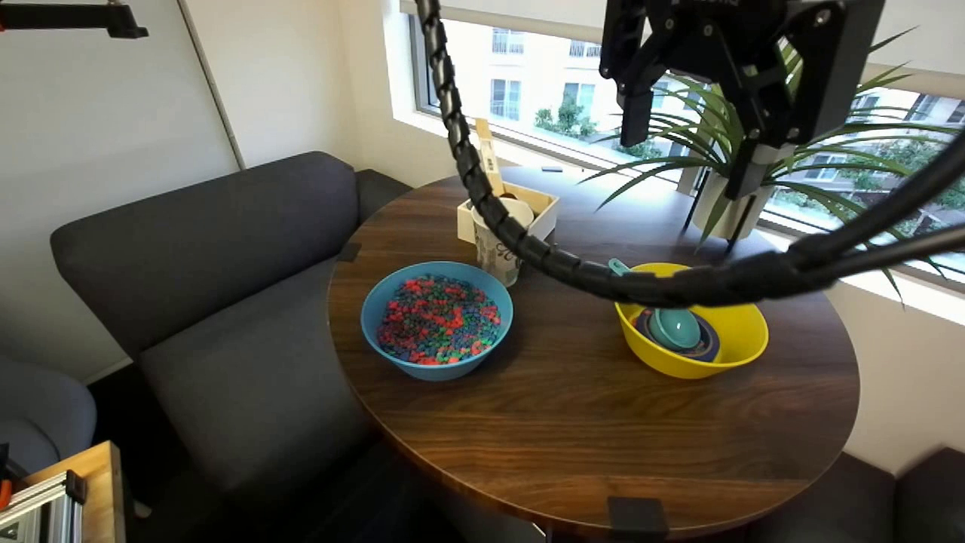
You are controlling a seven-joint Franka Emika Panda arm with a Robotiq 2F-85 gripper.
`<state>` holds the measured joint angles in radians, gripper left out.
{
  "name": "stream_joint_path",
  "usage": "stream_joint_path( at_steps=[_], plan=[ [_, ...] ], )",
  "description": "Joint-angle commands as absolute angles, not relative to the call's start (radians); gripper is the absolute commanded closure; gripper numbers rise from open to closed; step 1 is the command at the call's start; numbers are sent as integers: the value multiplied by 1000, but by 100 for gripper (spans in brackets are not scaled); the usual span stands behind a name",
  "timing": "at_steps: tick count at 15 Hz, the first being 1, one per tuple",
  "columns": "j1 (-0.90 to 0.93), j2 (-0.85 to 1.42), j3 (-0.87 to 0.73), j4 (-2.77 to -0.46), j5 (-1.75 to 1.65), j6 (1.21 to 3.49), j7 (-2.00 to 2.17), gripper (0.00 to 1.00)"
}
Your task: Put the measuring spoon in the blue bowl
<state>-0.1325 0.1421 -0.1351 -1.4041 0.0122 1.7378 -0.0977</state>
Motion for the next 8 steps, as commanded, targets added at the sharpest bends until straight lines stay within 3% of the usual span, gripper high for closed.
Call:
stream_joint_path(
  at_steps=[1, 4, 5, 8],
  plan=[
    [-150, 313, -122, -1185, 116, 1610, -18, 0],
    [-148, 408, -106, -1095, 197, 1611, 143, 0],
    [-138, 329, -119, -1202, 143, 1656, 65, 0],
    [-136, 357, -116, -1184, 145, 1660, 74, 0]
  ],
)
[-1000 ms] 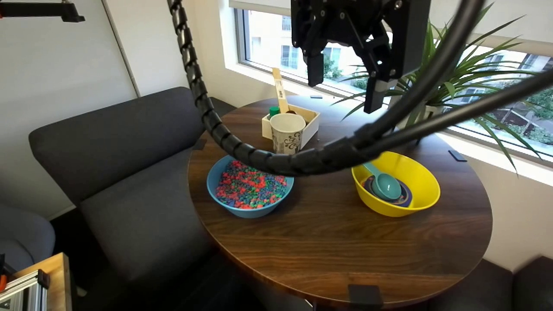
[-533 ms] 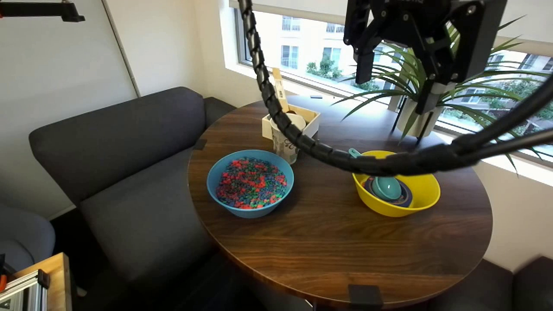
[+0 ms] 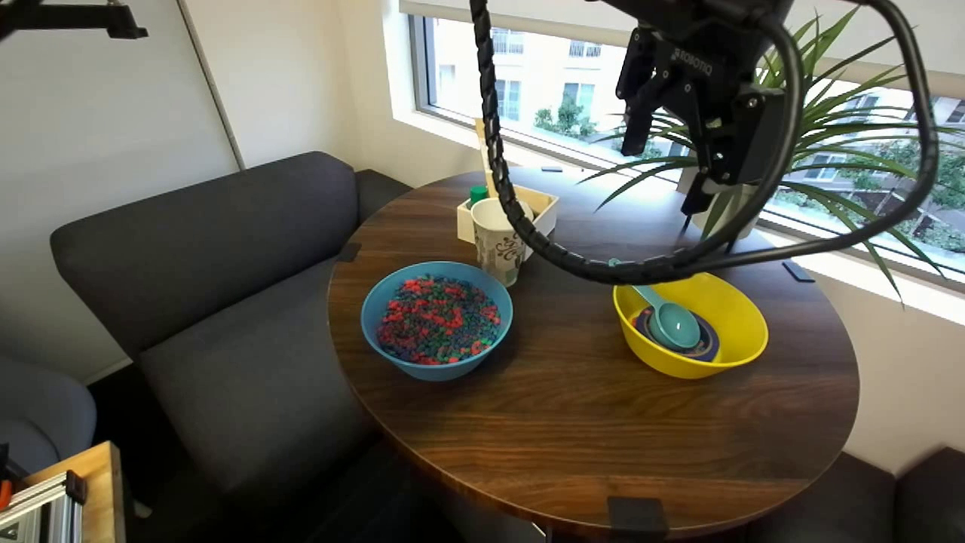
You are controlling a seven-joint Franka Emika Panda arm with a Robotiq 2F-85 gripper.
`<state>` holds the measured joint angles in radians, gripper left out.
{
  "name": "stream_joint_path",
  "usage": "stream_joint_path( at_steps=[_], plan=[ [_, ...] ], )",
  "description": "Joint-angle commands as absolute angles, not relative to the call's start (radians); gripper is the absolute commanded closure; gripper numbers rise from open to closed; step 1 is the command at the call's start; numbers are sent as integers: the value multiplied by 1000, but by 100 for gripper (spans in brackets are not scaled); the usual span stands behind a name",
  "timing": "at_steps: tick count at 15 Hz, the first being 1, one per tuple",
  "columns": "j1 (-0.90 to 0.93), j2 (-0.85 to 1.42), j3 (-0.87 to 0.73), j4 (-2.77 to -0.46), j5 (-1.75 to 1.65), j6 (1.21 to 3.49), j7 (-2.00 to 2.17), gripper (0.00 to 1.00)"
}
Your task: Put the measuring spoon in the blue bowl
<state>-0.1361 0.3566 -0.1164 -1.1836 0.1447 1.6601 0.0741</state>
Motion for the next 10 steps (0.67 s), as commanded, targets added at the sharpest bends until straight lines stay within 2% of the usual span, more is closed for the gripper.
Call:
stream_joint_path(
  at_steps=[1, 10],
  plan=[
    [-138, 352, -117, -1184, 145, 1660, 73, 0],
    [-115, 522, -116, -1074, 244, 1654, 552, 0]
  ],
)
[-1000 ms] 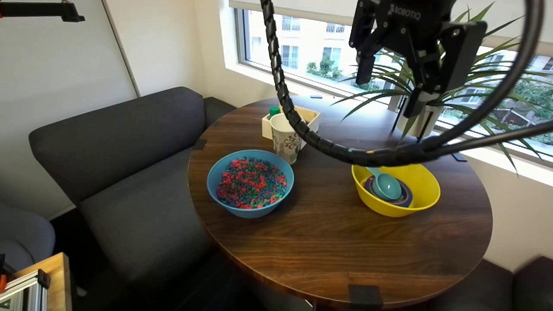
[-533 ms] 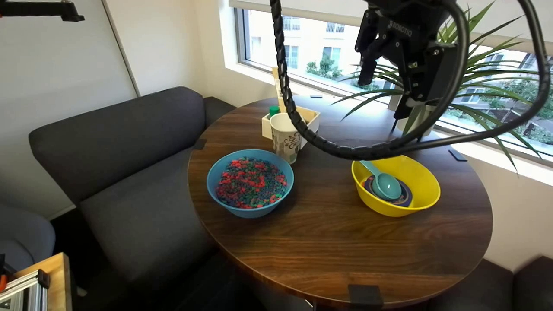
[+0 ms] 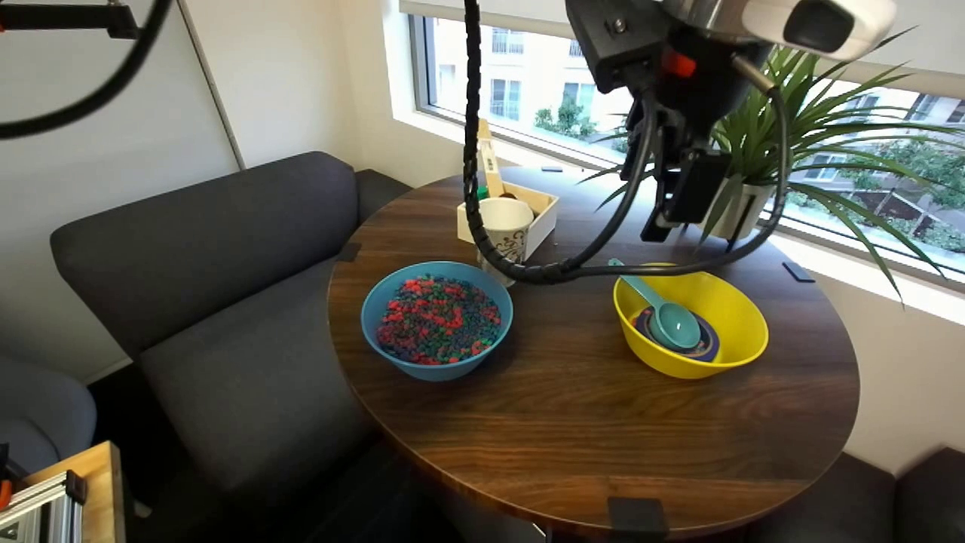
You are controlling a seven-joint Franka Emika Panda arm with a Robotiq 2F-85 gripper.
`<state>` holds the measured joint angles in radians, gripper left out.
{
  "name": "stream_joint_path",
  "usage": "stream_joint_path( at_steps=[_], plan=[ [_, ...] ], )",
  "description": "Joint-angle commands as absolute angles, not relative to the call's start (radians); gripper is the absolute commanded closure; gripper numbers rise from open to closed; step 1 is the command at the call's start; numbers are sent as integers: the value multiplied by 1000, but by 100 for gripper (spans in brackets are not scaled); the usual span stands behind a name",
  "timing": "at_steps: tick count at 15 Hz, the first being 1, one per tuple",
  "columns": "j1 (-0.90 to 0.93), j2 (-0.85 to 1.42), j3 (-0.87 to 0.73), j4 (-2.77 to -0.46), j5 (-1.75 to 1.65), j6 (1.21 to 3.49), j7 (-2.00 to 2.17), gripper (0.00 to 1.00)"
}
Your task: Put the measuring spoon in the blue bowl
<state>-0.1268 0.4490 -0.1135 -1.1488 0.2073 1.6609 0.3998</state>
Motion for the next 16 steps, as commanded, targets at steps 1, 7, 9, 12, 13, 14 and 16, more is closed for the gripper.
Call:
stream_joint_path(
  at_steps=[1, 7, 9, 12, 13, 14, 16],
  plan=[
    [-107, 545, -121, -1056, 238, 1660, 613, 0],
    [-110, 585, -117, -1050, 217, 1658, 766, 0],
    [-110, 606, -117, -1039, 217, 1655, 782, 0],
    [-127, 639, -97, -1027, 266, 1676, 782, 0],
    [-128, 650, -97, -1030, 268, 1711, 778, 0],
    [-129, 664, -101, -1029, 271, 1740, 787, 0],
    [-135, 685, -104, -1026, 276, 1785, 795, 0]
  ],
)
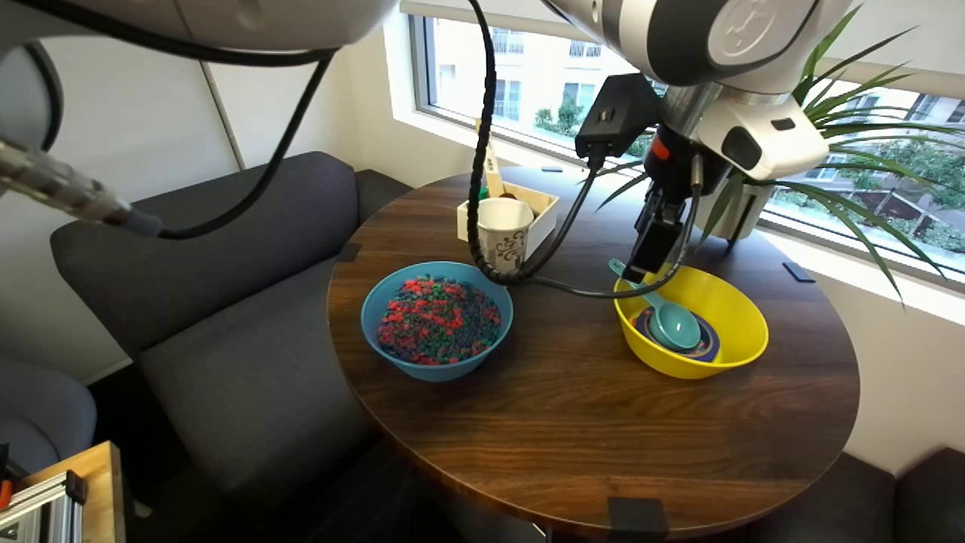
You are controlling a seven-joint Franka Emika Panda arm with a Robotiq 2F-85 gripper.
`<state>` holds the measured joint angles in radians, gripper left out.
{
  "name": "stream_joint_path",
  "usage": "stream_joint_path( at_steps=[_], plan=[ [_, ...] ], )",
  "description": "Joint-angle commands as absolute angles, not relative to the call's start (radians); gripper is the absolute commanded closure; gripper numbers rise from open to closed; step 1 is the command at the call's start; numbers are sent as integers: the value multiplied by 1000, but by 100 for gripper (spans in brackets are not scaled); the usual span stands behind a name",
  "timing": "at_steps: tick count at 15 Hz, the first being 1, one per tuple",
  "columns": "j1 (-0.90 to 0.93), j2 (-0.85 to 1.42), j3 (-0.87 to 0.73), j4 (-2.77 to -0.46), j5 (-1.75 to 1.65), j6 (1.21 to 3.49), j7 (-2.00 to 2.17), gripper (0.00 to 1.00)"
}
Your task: Put the measuring spoon in the blue bowl
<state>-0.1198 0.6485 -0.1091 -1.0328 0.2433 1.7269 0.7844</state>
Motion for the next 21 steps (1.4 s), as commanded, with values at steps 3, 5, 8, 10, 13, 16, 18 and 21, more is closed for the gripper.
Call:
stream_joint_path(
  at_steps=[3, 5, 8, 10, 13, 16, 18, 21],
  plan=[
    [-143, 709, -108, -1024, 283, 1869, 831, 0],
    [-147, 718, -106, -1023, 293, 1876, 862, 7],
    [-143, 714, -108, -1027, 291, 1844, 914, 18],
    [-141, 714, -110, -1028, 287, 1836, 943, 29],
    [-144, 722, -106, -1026, 289, 1827, 971, 23],
    [-145, 739, -104, -1025, 289, 1818, 994, 34],
    [-147, 752, -102, -1021, 290, 1817, 1001, 32],
    [-148, 769, -101, -1016, 288, 1809, 1015, 58]
  ],
)
